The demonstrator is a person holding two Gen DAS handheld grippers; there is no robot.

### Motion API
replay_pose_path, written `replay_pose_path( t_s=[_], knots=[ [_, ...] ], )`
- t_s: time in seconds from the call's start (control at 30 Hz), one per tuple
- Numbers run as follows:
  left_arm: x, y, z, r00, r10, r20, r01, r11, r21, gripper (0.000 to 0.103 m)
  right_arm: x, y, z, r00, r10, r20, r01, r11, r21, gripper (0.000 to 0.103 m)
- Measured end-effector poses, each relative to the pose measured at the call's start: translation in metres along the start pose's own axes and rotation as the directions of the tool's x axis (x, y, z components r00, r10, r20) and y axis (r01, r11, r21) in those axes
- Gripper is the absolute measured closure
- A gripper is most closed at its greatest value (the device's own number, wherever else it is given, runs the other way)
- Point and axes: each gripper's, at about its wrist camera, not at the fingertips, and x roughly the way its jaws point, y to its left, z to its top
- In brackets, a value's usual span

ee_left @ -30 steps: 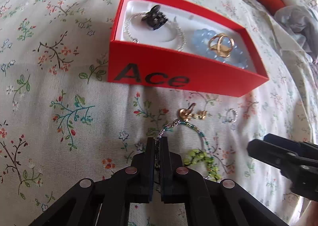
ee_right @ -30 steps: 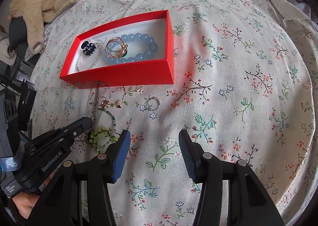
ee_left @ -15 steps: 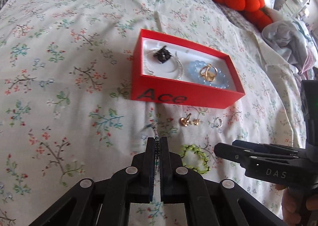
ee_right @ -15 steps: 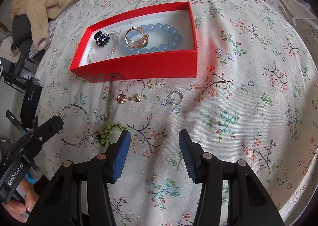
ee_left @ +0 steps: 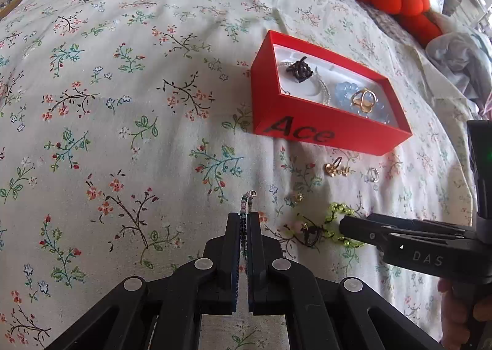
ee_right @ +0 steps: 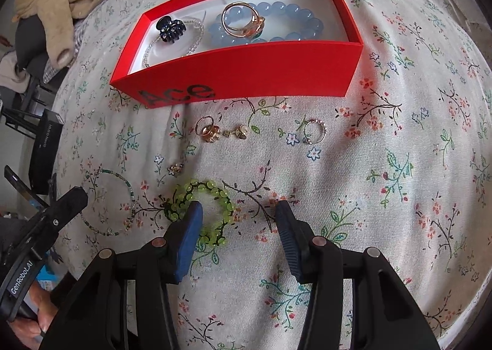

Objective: Organize jewelry
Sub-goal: 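Lift both bracelets, carry them into the box and open both tools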

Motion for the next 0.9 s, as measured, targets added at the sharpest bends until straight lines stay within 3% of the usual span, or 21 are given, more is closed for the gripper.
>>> replay_pose_path(
  t_s=[0.17, 0.27, 0.63, 0.9],
  knots=[
    [0.003, -0.001, -0.001, 1.000, 0.006, -0.007, -0.006, 1.000, 0.001, 0.103, 0.001, 0.004, -0.003, 1.000, -0.001, 0.009, 0.001, 0.999, -0.033, 0.092],
    [0.004, -0.001, 0.000, 1.000, 0.008, -0.008, -0.008, 1.000, 0.000, 0.103, -0.003, 0.006, -0.004, 1.000, 0.005, 0.016, -0.004, 0.999, -0.044, 0.096],
    [-0.003, -0.005, 0.004, 1.000, 0.007, 0.016, -0.007, 1.000, 0.011, 0.103, -0.035, 0.002, -0.003, 0.994, 0.060, 0.090, -0.058, 0.998, -0.033, 0.098],
    [-0.013, -0.017, 0.015, 0.998, -0.023, 0.052, 0.022, 1.000, 0.017, 0.103, -0.075, -0.003, 0.006, 0.975, 0.094, 0.200, -0.093, 0.996, -0.015, 0.098]
  ],
)
